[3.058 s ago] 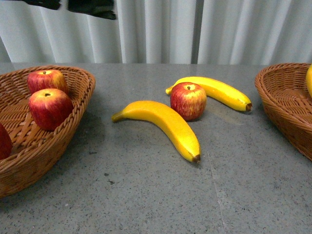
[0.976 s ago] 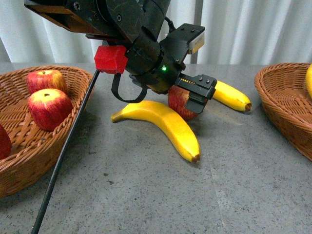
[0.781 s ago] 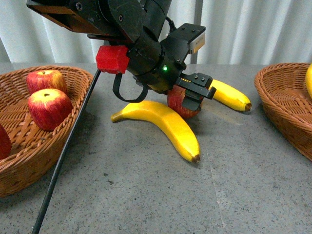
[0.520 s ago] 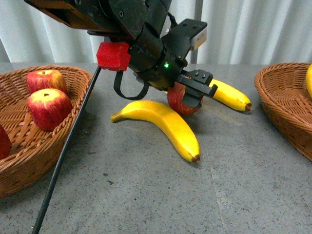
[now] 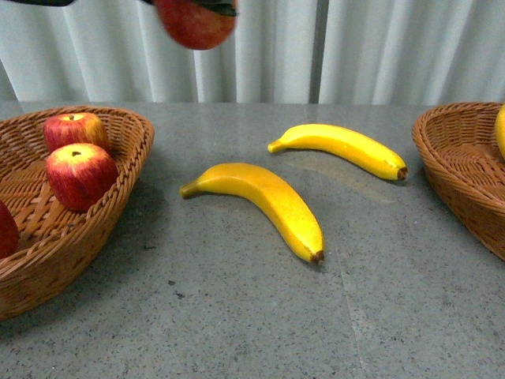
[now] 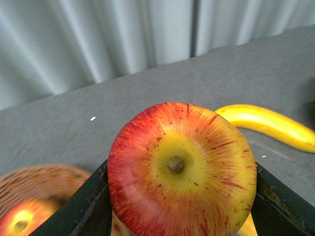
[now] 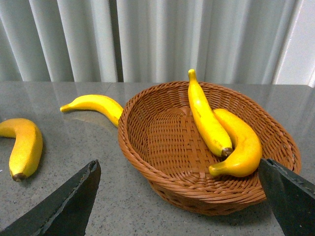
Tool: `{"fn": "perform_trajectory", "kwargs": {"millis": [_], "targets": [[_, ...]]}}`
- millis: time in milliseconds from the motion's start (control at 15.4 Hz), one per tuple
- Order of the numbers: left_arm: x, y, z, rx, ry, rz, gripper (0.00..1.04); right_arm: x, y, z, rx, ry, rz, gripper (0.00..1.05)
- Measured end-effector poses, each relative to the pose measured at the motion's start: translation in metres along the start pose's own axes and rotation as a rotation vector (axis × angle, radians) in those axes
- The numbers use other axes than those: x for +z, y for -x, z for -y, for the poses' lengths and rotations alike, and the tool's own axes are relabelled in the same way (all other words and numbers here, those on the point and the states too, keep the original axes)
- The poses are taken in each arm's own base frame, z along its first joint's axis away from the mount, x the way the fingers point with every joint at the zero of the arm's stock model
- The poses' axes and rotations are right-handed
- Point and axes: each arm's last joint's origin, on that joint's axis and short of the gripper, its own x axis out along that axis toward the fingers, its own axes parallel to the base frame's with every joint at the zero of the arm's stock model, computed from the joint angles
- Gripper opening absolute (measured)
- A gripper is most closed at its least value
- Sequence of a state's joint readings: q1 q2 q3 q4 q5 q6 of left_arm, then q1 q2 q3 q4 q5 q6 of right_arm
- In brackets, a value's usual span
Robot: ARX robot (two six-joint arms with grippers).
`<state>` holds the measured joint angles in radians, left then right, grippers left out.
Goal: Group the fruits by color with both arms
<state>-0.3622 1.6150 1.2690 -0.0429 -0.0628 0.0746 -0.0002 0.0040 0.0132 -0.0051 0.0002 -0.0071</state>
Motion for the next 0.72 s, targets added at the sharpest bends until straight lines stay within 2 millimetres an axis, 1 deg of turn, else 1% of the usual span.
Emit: {"fn": "perform_trajectory", "kwargs": {"millis": [65, 130, 260, 325, 390, 455, 520, 651, 716], "targets": [[-0.01, 0.013, -0.017, 0.07, 0.055, -0.015, 0.69, 0.0, 0.0, 0.0, 0.0, 0.0, 0.0, 0.98], [-0.02, 0.031, -0.026, 0.112, 0.104, -0.016, 0.69, 0.0, 0.0, 0.0, 0.0, 0.0, 0.0, 0.98], [-0.03, 0.066, -0.026, 0.135, 0.18, 0.018, 0.69, 0.0, 0.0, 0.0, 0.0, 0.0, 0.0, 0.98], [-0.035, 0.078, -0.025, 0.146, 0.207, 0.042, 0.69, 0.0, 0.0, 0.0, 0.0, 0.0, 0.0, 0.98], [-0.039, 0.083, -0.028, 0.159, 0.236, 0.045, 0.69, 0.0, 0.0, 0.0, 0.0, 0.0, 0.0, 0.98], [-0.051, 0.08, -0.05, 0.25, 0.314, 0.042, 0.69, 0.0, 0.0, 0.0, 0.0, 0.0, 0.0, 0.98], [-0.064, 0.081, -0.067, 0.311, 0.362, 0.012, 0.69, 0.0, 0.0, 0.0, 0.0, 0.0, 0.0, 0.98], [-0.074, 0.085, -0.085, 0.373, 0.405, 0.001, 0.69, 0.0, 0.0, 0.0, 0.0, 0.0, 0.0, 0.98], [-0.075, 0.088, -0.091, 0.393, 0.421, 0.008, 0.69, 0.0, 0.0, 0.0, 0.0, 0.0, 0.0, 0.98]]}}
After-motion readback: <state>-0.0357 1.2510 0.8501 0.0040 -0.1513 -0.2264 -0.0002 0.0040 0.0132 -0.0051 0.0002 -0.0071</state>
